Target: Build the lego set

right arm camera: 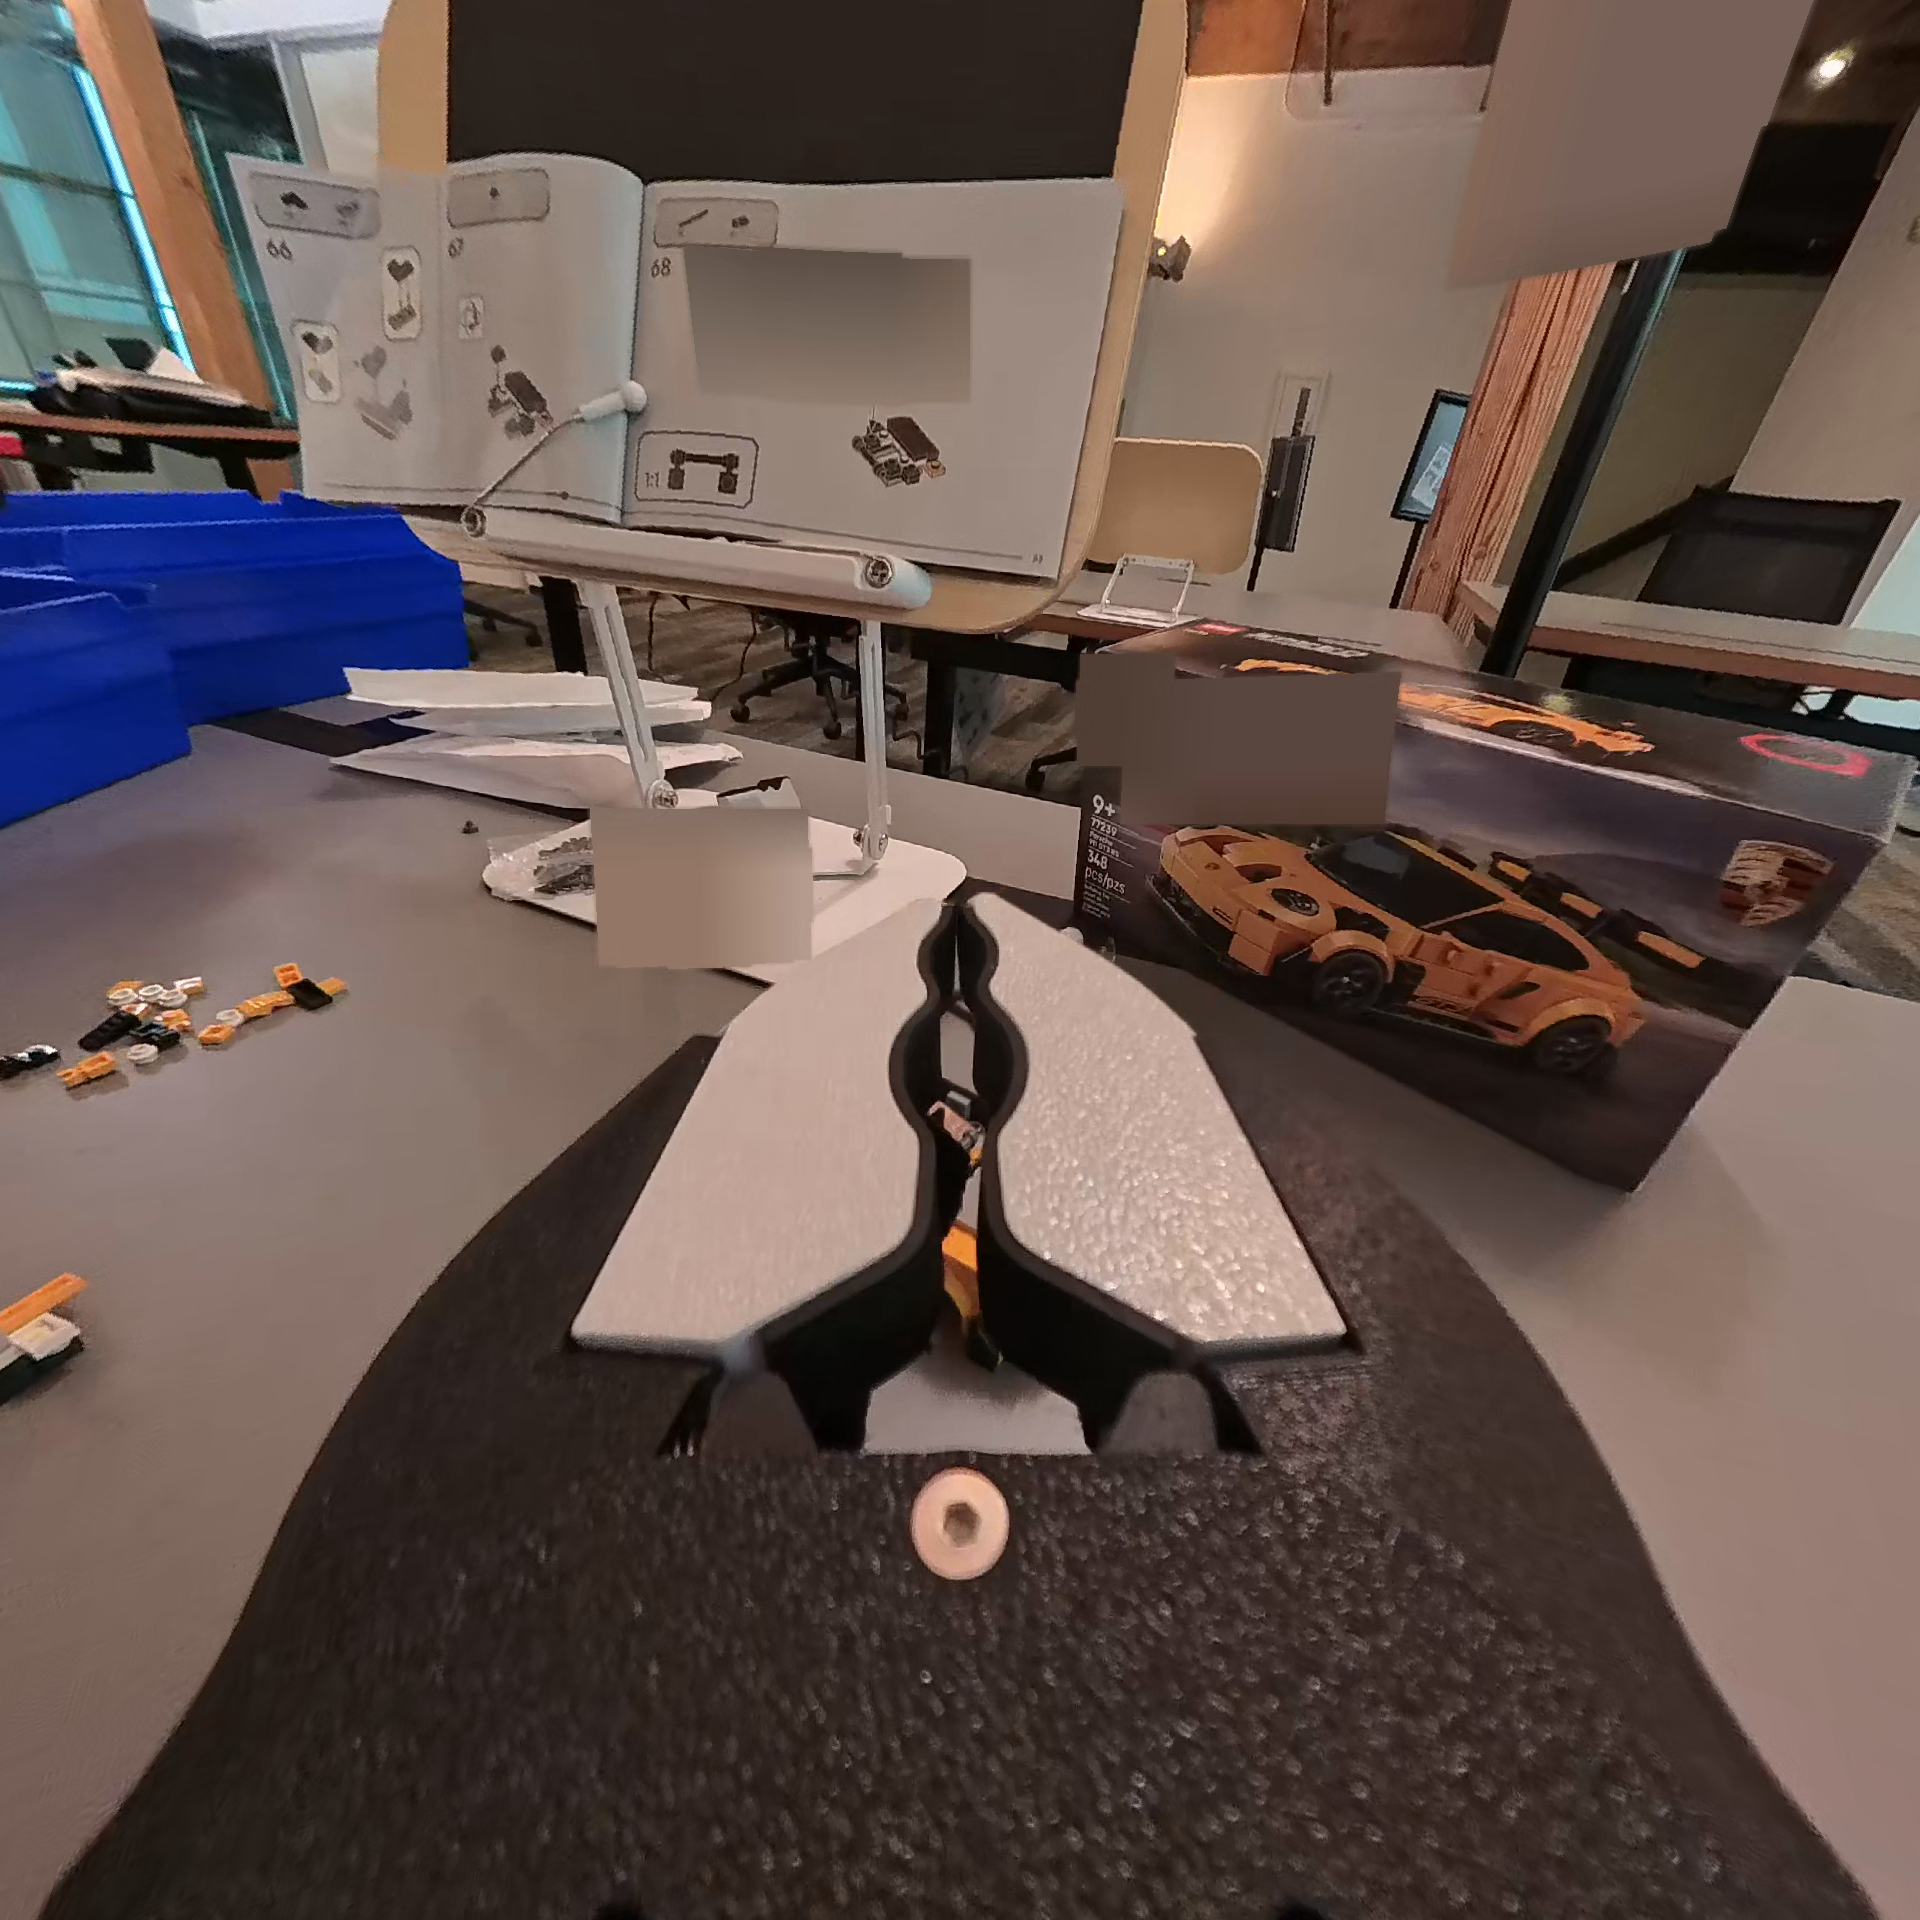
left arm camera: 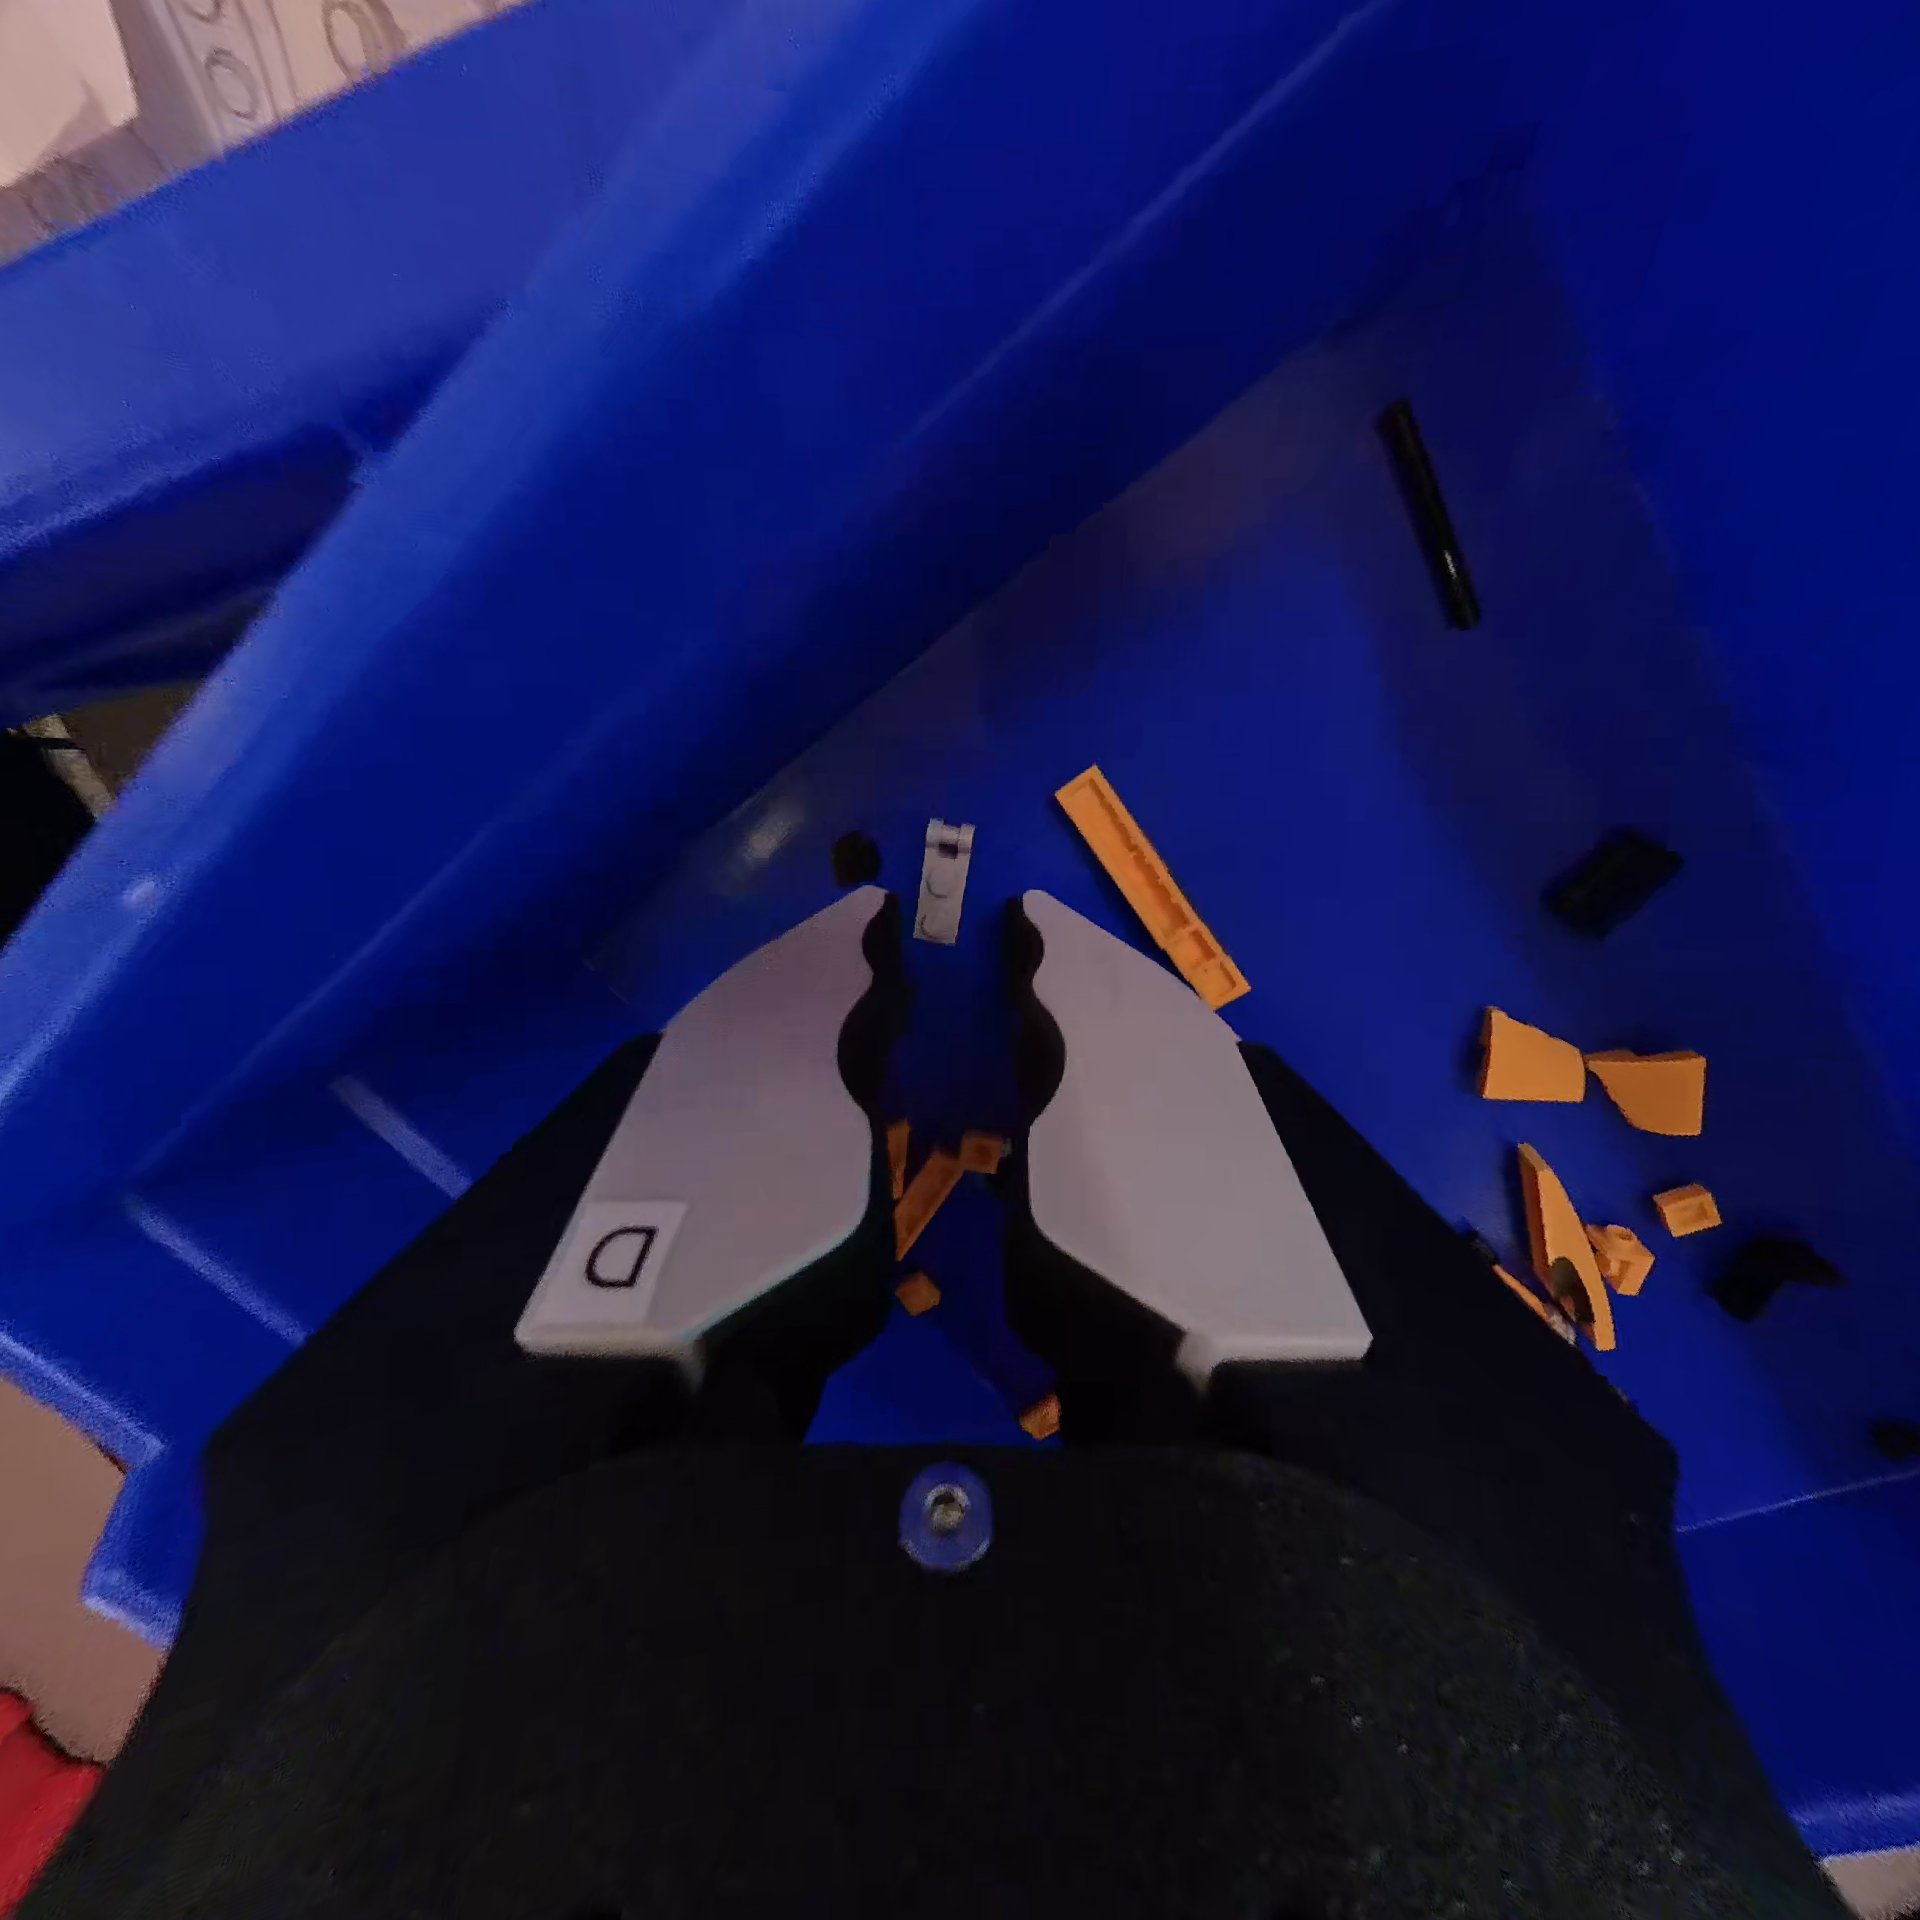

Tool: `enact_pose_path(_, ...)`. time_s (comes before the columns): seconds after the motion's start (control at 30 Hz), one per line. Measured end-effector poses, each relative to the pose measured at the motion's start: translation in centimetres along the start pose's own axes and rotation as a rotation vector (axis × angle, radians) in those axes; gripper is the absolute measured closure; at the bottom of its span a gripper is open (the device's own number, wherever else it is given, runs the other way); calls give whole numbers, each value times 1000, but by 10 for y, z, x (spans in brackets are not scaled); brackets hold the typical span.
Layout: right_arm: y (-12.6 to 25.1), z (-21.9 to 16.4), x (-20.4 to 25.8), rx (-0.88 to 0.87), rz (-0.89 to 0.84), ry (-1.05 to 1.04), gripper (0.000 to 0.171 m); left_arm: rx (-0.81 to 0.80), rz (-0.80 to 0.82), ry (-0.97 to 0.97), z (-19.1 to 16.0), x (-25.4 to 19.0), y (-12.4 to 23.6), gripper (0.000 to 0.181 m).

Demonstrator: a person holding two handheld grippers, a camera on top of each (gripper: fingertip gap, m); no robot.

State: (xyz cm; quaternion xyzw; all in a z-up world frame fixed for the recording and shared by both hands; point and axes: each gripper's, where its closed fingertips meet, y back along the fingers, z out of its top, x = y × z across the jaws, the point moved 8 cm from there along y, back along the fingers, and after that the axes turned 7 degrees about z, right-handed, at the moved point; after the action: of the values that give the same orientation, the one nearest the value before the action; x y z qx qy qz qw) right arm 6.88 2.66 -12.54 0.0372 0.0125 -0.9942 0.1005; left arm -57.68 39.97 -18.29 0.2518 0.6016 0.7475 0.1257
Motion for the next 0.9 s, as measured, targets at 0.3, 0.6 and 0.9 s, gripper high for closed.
enact_pose_path(0.3,-1,-1,2,13,26,-1,171,22,-91,60,0,2,-1,173)
enact_pose_path(0.6,2,6,3,-16,40,-3,171,-142,-8,-54,-12,-27,59,173)
enact_pose_path(0.9,8,15,9,-55,54,31,171,-623,-64,-398,-51,-187,188,174)
